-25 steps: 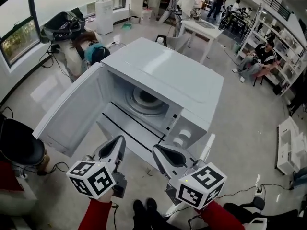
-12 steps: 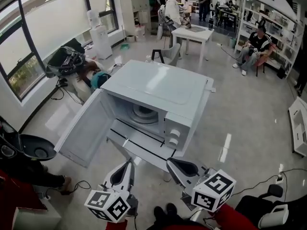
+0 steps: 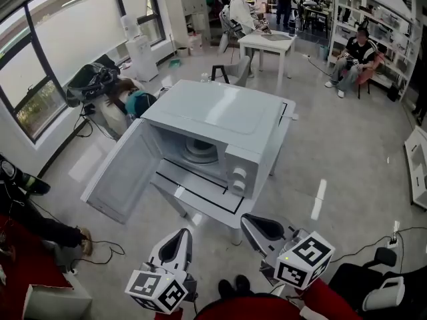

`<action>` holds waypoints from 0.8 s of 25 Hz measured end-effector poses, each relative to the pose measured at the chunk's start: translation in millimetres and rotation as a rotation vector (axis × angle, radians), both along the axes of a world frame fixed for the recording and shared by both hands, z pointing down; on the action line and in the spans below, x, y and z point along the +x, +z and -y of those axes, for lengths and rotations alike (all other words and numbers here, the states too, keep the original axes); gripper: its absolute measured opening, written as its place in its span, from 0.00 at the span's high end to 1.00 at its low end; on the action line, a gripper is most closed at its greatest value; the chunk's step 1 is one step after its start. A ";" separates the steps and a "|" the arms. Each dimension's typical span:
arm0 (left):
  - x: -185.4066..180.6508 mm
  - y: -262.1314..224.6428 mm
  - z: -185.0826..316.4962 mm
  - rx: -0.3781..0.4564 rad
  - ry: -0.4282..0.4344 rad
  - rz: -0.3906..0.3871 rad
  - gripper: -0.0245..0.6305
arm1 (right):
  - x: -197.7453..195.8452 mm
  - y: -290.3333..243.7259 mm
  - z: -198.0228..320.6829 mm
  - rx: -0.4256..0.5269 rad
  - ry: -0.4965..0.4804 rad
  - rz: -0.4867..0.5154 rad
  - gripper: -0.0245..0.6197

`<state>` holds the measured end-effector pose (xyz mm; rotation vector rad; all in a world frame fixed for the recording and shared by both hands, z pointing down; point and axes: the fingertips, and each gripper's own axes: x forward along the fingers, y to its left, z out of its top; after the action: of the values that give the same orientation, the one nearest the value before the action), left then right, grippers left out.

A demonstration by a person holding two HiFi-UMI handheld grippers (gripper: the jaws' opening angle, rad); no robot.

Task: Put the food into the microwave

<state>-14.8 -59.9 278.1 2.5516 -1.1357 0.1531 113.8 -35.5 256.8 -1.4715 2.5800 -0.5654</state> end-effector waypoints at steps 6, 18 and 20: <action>-1.6 -9.0 -7.0 0.040 -0.011 -0.008 0.95 | 0.0 -0.9 -8.2 0.030 -0.012 -0.015 0.94; -4.3 -15.4 -16.6 0.080 -0.021 -0.003 0.95 | -9.2 15.8 -21.5 0.040 -0.023 -0.091 0.94; -4.4 -15.8 -18.4 0.079 -0.020 -0.004 0.95 | -9.6 17.4 -23.1 0.035 -0.022 -0.090 0.94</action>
<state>-19.2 -41.5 262.3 2.6071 -1.1873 0.1001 104.2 -12.3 274.1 -1.4926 2.6626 -0.4642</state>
